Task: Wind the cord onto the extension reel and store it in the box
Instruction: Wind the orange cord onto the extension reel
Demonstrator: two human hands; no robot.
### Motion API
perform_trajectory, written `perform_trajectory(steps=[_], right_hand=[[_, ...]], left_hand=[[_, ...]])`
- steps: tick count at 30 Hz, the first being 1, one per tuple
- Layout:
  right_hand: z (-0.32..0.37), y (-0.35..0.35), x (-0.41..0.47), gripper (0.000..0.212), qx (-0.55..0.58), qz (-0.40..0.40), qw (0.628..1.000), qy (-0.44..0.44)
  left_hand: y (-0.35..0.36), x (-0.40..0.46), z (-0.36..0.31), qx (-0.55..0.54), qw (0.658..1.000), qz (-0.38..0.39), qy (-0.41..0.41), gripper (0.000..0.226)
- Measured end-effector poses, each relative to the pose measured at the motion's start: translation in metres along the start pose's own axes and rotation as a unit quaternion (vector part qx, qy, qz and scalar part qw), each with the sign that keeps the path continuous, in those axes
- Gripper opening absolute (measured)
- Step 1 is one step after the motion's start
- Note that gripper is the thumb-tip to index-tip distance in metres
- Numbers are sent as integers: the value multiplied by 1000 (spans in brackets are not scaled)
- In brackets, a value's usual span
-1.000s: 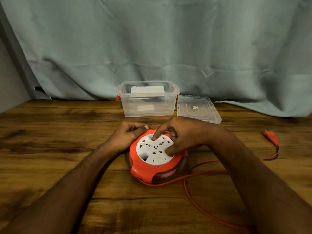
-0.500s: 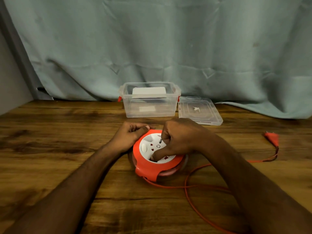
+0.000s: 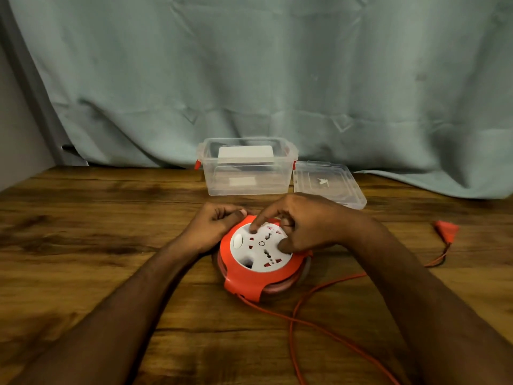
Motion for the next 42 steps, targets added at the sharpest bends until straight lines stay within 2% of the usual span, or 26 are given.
perform_trajectory(steps=[2, 10, 16, 22, 25, 29, 32, 33, 35, 36, 39, 42], right_hand=[[-2, 1, -1, 55, -2, 28, 1000, -5], [-3, 1, -1, 51, 36, 30, 999, 14], [-2, 5, 2, 53, 2, -12, 999, 37], [5, 10, 5, 58, -24, -19, 998, 50], [10, 14, 5, 63, -52, -35, 998, 23], [16, 17, 5, 53, -77, -49, 995, -31], [14, 16, 5, 49, -60, -42, 997, -38], [12, 15, 5, 44, -44, -54, 997, -35], [7, 8, 4, 19, -2, -58, 998, -17], [4, 5, 4, 20, 5, -49, 999, -10], [0, 1, 1, 48, -26, -20, 999, -5], [-3, 3, 0, 55, -27, -2, 1000, 5]], left_hand=[[-1, 0, 1, 0, 1000, 10, 0, 27], [1, -1, -1, -11, 1000, 19, -13, 25], [1, -2, -4, -6, 1000, 0, -6, 24], [1, -2, -4, -5, 1000, -11, -9, 28], [0, -3, -6, -2, 1000, -13, -15, 25], [1, -4, -8, -10, 1000, -8, -16, 24], [0, -3, -6, -2, 1000, -5, -15, 25], [0, -2, -6, -1, 1000, -4, -12, 25], [-1, -2, -6, 1, 1000, -5, -7, 28], [-1, -3, -5, 5, 1000, -6, -3, 28], [-2, -2, -5, 15, 1000, -7, 6, 32], [-4, -2, -3, 19, 1000, -7, 6, 33]])
Point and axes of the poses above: each hand's wrist, its own x-axis towards the middle knuckle, its own y-axis out of the palm, z = x × y, the point moved 2 cm from there along x, towards the middle knuckle, and after that the axes turned 8 degrees about -z, right-handed, at the moved point
